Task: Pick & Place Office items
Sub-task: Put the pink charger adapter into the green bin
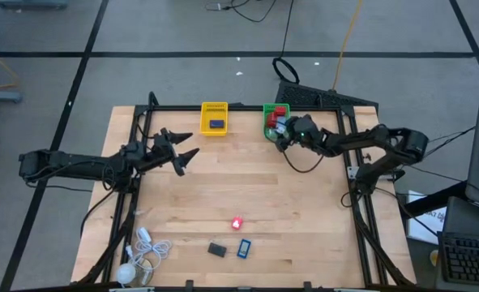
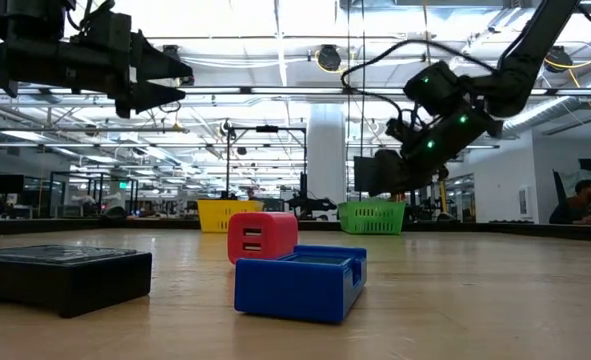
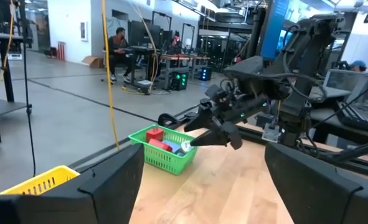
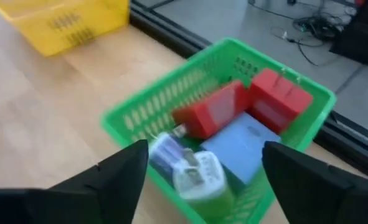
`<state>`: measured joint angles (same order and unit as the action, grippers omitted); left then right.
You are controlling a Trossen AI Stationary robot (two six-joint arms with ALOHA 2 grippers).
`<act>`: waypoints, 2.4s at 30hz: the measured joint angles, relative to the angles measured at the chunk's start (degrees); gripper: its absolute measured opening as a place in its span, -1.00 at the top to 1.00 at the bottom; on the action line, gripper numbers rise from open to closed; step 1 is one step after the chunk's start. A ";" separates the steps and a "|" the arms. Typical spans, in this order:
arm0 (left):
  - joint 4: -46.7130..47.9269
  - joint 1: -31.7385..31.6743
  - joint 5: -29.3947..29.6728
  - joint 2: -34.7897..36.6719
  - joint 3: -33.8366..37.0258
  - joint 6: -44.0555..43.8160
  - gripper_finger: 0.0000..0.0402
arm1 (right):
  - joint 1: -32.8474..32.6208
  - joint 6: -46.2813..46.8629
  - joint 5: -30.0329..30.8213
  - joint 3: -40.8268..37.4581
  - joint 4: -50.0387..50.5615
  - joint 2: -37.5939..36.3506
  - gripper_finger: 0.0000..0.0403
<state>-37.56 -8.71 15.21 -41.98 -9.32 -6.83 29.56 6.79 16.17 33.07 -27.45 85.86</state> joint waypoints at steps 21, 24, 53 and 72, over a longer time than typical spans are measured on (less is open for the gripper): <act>22.51 25.26 -0.35 -26.21 -21.11 -2.75 -0.49 | -20.22 5.02 -25.42 0.06 5.89 -30.93 -0.55; 22.40 28.01 -0.26 -34.76 -26.90 -4.68 -0.48 | -22.69 4.44 -25.38 0.06 5.62 -31.75 -0.56; 28.33 30.51 -6.94 -64.70 -44.04 1.53 -0.42 | -26.31 -0.13 -25.42 0.03 6.86 -31.86 -0.56; 29.34 27.53 2.16 -64.67 -44.04 18.87 0.17 | -26.29 2.78 -19.21 0.03 10.01 -31.82 -0.56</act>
<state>-8.22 18.82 17.37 -106.65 -53.36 12.03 3.27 9.57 -3.04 33.10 -17.44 54.04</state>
